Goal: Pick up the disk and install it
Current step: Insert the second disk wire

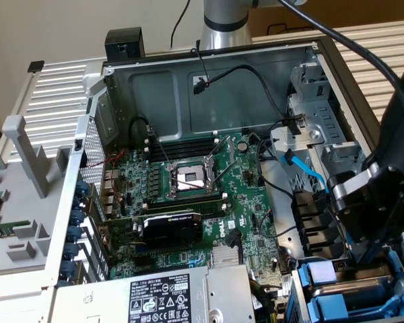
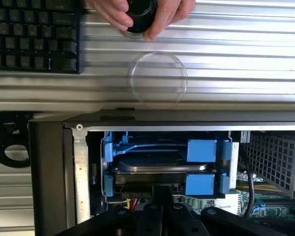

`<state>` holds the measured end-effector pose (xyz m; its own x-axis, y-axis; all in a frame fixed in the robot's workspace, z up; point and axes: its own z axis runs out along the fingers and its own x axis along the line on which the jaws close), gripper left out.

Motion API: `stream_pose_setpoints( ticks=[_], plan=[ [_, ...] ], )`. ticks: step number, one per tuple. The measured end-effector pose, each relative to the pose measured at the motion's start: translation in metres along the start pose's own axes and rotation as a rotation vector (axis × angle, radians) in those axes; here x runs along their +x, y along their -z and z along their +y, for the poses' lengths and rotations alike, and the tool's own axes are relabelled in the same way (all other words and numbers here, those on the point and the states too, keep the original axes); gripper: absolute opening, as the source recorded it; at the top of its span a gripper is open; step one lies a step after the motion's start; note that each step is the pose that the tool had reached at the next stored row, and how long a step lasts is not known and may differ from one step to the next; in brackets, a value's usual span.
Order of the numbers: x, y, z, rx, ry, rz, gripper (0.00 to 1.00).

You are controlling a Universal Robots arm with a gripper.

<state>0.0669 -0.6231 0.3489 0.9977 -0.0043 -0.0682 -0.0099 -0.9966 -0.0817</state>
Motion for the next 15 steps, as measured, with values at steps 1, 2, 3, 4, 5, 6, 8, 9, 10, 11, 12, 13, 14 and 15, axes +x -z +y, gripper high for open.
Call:
stream_pose_setpoints(
  ticks=[1, 2, 3, 4, 5, 6, 8, 9, 10, 11, 12, 13, 14, 15],
  plan=[
    [0.0, -0.0001, -0.0001, 0.0001, 0.0, 0.0, 0.11],
    [0.0, -0.0002, -0.0003, 0.0001, 0.0, 0.0, 0.11],
    [0.0, -0.0002, -0.0004, -0.0001, 0.0, -0.0001, 0.11],
    [0.0, -0.0003, -0.0004, -0.0002, 0.0, -0.0001, 0.11],
    [0.0, -0.0004, -0.0004, -0.0003, 0.0, -0.0001, 0.11],
    [0.0, -0.0006, -0.0004, -0.0002, 0.0, 0.0, 0.11],
    [0.0001, -0.0014, -0.0004, 0.0001, 0.0, 0.0, 0.11],
    [0.0001, -0.0018, -0.0004, 0.0001, 0.0, 0.0001, 0.11],
    [0.0002, -0.0022, -0.0004, 0.0, 0.0, 0.0002, 0.11],
    [0.0002, -0.0026, -0.0004, -0.0001, 0.0, 0.0002, 0.11],
    [0.0002, -0.0027, -0.0004, -0.0001, 0.0, 0.0003, 0.11],
    [0.0002, -0.0029, -0.0004, -0.0001, 0.0, 0.0003, 0.11],
    [0.0003, -0.0047, -0.0003, 0.0, 0.0, 0.0003, 0.11],
    [0.0003, -0.0048, -0.0003, -0.0001, 0.0, 0.0003, 0.11]
  ],
)
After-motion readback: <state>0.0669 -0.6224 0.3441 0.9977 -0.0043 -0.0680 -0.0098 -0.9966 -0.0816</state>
